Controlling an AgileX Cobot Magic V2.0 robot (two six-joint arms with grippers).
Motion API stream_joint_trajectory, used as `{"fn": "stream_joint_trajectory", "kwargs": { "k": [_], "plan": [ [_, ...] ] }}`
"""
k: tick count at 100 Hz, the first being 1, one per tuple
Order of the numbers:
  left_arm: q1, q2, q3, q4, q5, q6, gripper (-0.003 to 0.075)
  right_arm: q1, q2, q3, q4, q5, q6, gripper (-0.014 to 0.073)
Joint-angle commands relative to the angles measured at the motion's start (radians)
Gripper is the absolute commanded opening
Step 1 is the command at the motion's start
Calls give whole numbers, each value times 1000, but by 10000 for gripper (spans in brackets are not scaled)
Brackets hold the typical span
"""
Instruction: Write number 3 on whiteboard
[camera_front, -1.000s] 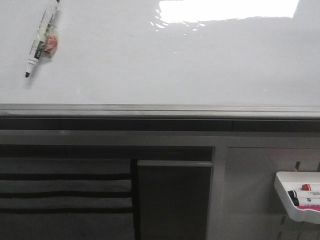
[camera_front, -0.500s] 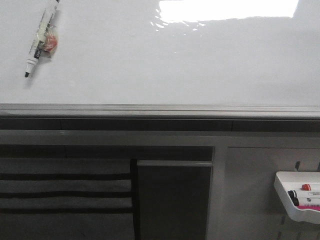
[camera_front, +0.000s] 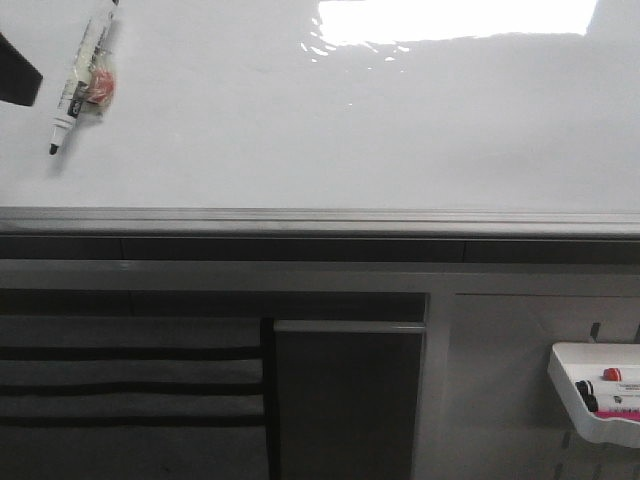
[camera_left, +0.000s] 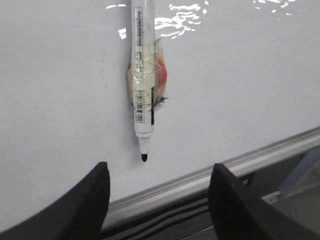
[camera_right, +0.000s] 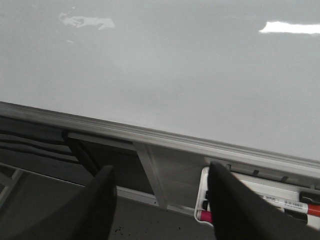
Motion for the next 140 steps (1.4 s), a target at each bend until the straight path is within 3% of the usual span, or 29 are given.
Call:
{"fn": "stream_joint_trajectory", "kwargs": {
  "k": [1,48,74,88,128,140],
  "plan": [
    [-11,47,-50,4,-133,3,405,5,5,-38,3,-80,-14,365],
    [-19,254,-139,82,-250,3,400,5,5,-38,3,-80,-14,365],
    [-19,256,-141,93,-270,3,197,5,5,-38,3,-80,-14,365],
    [-19,256,-141,97,-270,3,125,5,5,-38,3,-80,-14,365],
    [-19,256,-141,99,-266,3,99,5,5,-38,3,-77,-14,365],
    [-21,228,-175,99,-153,3,97,5,5,-53,3,-32,-14,365]
  ]
}}
